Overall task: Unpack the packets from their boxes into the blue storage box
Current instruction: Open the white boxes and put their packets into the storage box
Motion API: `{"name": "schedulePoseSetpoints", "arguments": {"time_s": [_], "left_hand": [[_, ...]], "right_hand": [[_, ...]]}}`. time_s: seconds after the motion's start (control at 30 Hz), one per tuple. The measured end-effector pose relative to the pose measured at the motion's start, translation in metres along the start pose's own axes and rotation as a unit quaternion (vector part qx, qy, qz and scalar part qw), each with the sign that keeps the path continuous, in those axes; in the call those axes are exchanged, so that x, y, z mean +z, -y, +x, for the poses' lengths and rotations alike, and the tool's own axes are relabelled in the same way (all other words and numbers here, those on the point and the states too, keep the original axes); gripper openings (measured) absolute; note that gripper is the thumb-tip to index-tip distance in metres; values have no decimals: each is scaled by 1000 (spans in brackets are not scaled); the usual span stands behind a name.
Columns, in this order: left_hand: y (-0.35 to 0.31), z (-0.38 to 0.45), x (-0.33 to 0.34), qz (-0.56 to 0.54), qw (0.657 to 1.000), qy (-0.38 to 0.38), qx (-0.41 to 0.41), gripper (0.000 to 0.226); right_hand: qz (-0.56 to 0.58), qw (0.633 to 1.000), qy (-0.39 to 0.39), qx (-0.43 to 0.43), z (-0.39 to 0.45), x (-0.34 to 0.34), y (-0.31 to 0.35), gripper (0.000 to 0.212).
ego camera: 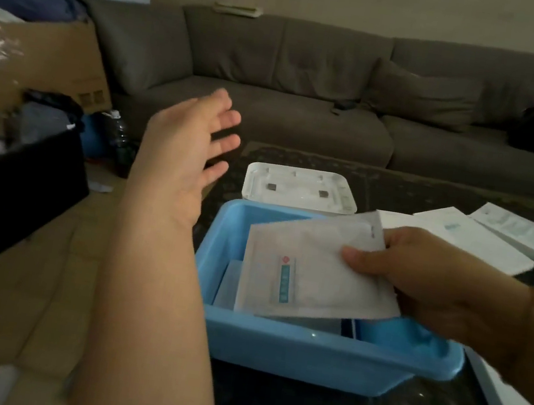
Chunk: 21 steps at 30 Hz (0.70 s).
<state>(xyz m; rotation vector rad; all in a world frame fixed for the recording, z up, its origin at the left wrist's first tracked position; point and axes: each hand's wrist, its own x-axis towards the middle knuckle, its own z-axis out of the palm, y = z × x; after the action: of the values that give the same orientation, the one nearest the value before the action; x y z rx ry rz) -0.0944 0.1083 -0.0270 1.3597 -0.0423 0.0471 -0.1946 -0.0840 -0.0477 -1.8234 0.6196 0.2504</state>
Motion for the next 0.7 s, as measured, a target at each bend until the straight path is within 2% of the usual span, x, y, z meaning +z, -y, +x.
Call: {"name": "schedulePoseSetpoints", "arguments": {"time_s": [0.1,0.23,0.4,0.47,0.53,0.6,0.67,0.7], "left_hand": [[1,0,-4,-2,1000,6,-4,24],[3,2,-7,-10,1000,7,-11,23],[5,2,-6,-7,1000,1,-10,23],[5,2,-6,-3,1000,0,-9,22],[6,2,-7,2,1000,-2,-8,23],[6,1,-7,10,1000,-8,-7,25],[7,1,-5,16,1000,-12,-6,28],[6,1,-5,17,1000,-12,-6,28]], "right_hand": [[20,999,20,37,12,17,-2,24],[21,998,35,51,21,31,-8,17],[-25,997,52,53,25,36,-17,19],[-96,993,51,39,21,31,-12,22],[-200,978,49,23,15,25,-4,38],[-280,958,59,22,10,18,4,65],[-318,945,76,29,7,13,8,93],[-335,938,83,27,7,13,8,99]]}}
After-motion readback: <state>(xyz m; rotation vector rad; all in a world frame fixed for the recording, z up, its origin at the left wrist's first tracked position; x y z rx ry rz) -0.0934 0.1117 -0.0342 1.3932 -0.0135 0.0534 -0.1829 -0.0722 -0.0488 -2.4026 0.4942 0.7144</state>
